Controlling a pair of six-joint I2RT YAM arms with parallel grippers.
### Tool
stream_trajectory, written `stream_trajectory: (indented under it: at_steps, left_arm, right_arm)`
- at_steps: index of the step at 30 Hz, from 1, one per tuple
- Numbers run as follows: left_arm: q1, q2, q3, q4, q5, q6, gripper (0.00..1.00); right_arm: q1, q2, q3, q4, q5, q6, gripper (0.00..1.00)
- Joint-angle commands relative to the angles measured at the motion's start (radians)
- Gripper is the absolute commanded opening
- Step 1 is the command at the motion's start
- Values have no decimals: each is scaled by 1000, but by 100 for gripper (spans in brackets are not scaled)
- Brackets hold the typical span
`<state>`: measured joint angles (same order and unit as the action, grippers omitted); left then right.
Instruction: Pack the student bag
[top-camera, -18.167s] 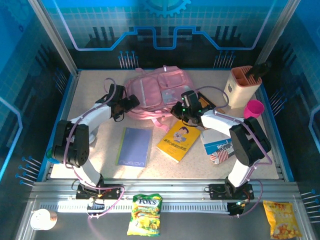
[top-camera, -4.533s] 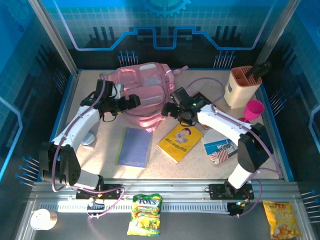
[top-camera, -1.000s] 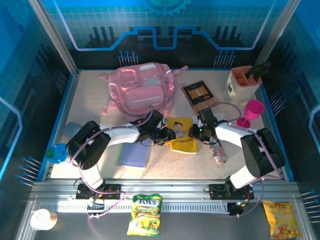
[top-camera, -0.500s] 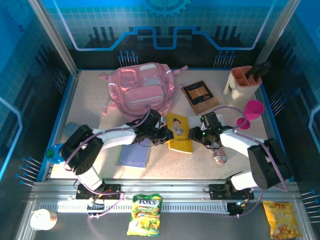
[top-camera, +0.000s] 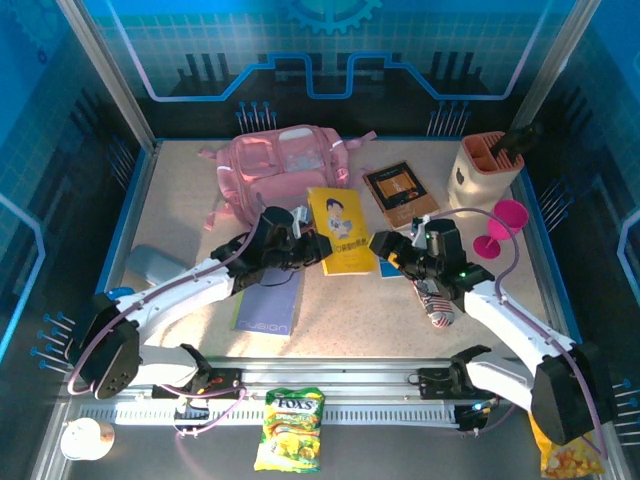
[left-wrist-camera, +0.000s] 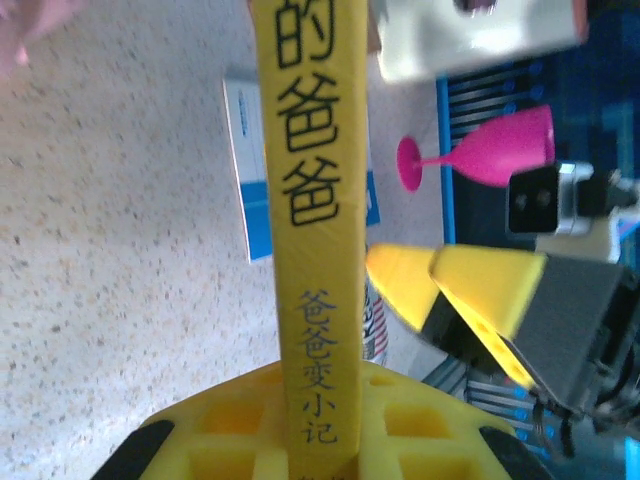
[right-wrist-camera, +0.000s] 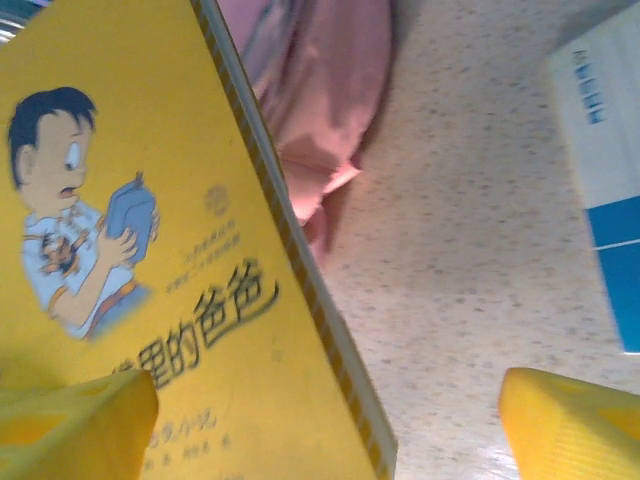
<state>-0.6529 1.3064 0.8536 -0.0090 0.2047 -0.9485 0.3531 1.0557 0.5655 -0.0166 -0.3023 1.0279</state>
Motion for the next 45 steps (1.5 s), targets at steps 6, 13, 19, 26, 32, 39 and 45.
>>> stream_trajectory:
  at_steps: [6,13,19,26,32,39,45]
  left_arm:
    - [81,-35,-43,319,-83,-183,0]
    - [90,-26,-90,507,-114,-322,0]
    - [90,-22,-115,574,-119,-391,0]
    - [93,-6,-129,631,-120,-479,0]
    - [103,-7,-137,631,-140,-483,0]
    - [110,-16,-108,469,-160,-369,26]
    - [137,-20,-13,188,-210,-98,72]
  right_arm:
    - [68,42,-23,336,-87,314,100]
    - [149,199,-1,688,-56,493,100]
    - [187,292,54,755,10,558,97]
    - [184,408,91,959,19,642,73]
    - [173,414,117,892,12,606,44]
    - [120,386,61,872,4,497,8]
    - [30,328,34,750,-9,303,7]
